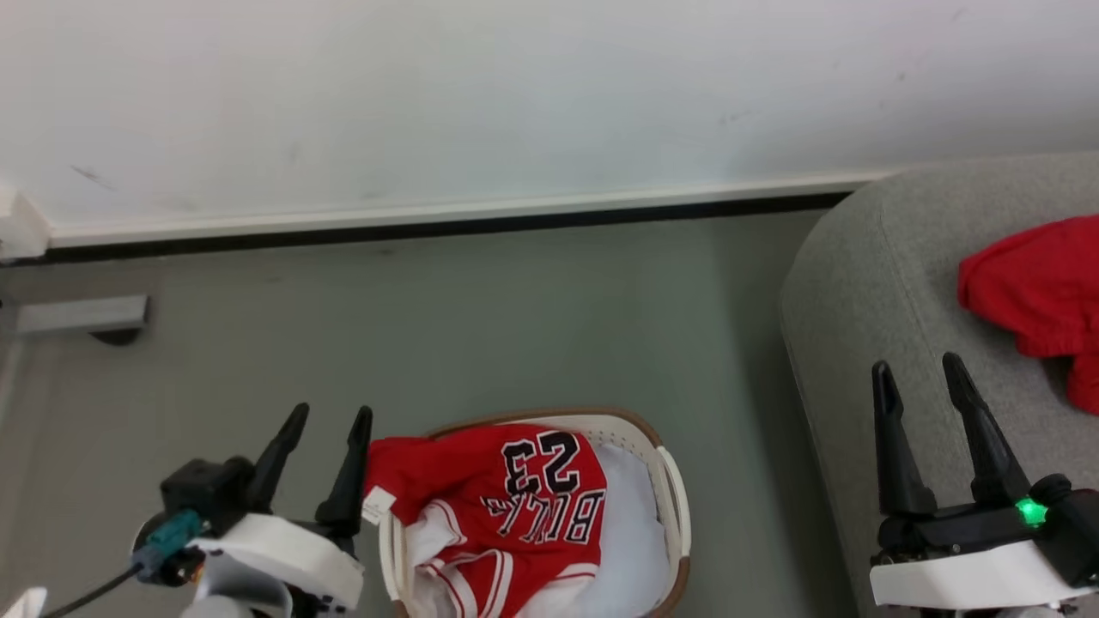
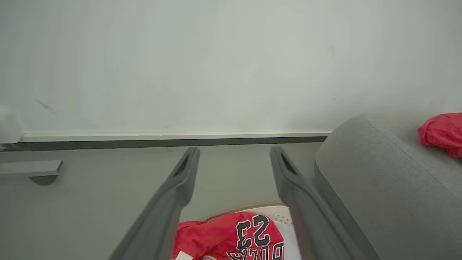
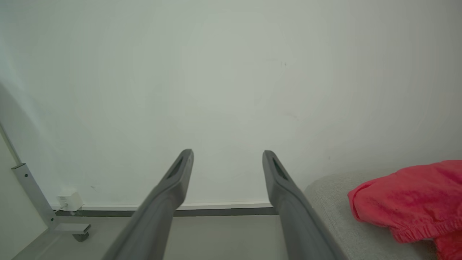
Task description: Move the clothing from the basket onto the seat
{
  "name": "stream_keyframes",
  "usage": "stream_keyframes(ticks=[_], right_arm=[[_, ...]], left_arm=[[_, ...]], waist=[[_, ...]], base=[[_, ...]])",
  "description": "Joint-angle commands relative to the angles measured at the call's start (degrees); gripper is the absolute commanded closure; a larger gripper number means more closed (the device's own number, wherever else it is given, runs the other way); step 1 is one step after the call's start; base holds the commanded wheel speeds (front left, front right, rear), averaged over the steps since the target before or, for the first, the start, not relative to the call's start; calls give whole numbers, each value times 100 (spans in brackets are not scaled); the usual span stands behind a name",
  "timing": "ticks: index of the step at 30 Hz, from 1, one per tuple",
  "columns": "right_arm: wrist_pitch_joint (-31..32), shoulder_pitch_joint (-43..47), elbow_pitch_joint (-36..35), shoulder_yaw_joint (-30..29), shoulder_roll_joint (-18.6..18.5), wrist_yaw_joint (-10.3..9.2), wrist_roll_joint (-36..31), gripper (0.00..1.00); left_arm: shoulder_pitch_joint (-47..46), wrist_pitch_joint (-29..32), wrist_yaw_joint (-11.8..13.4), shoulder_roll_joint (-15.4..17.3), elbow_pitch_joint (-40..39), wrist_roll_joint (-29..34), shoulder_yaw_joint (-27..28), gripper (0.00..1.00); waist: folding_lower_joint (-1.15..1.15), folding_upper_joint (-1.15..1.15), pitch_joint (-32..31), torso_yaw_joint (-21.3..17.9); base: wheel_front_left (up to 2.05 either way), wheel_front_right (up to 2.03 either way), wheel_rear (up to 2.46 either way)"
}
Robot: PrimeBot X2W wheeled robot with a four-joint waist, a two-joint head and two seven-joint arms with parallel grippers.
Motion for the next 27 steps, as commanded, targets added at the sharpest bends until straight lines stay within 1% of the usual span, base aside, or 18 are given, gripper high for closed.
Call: stream_keyframes(ticks=[1, 6, 9, 16, 19, 22, 27], right_arm=[[-47, -98, -28, -32, 18, -15, -23, 0], [-146, -384, -69, -49, 52, -14, -29, 0], [-177, -548, -84, -31, 50, -15, 136, 0], [-182, -921, -298, 23, 51, -15, 284, 0], [-183, -1047, -402, -78, 50, -15, 343, 0], [-184, -1153, -507, -137, 54, -14, 427, 0], [-184, -1256, -643, -63, 53, -14, 506, 0]], left_arm=[[-145, 66, -28, 74, 60, 42, -27, 0], [-706, 482, -217, 254, 448, 200, -412, 0], [-1074, 783, -326, 375, 761, 289, -769, 0], [-1820, 1268, -377, 592, 1541, 295, -1465, 0], [-2085, 1537, -373, 671, 1831, 231, -1831, 0], [-2351, 1741, -375, 831, 2068, 304, -2270, 0], [-2783, 2041, -376, 1065, 2454, 398, -3098, 0]], waist=[[-1, 0, 414, -255], [-1, 0, 1054, -473], [-1, 0, 1425, -589], [-1, 0, 2093, -889], [-1, 0, 2350, -1023], [-1, 0, 2593, -1160], [-1, 0, 2958, -1361]], base=[[0, 0, 0], [0, 0, 0], [0, 0, 0], [0, 0, 0], [0, 0, 0], [0, 0, 0], [0, 0, 0]])
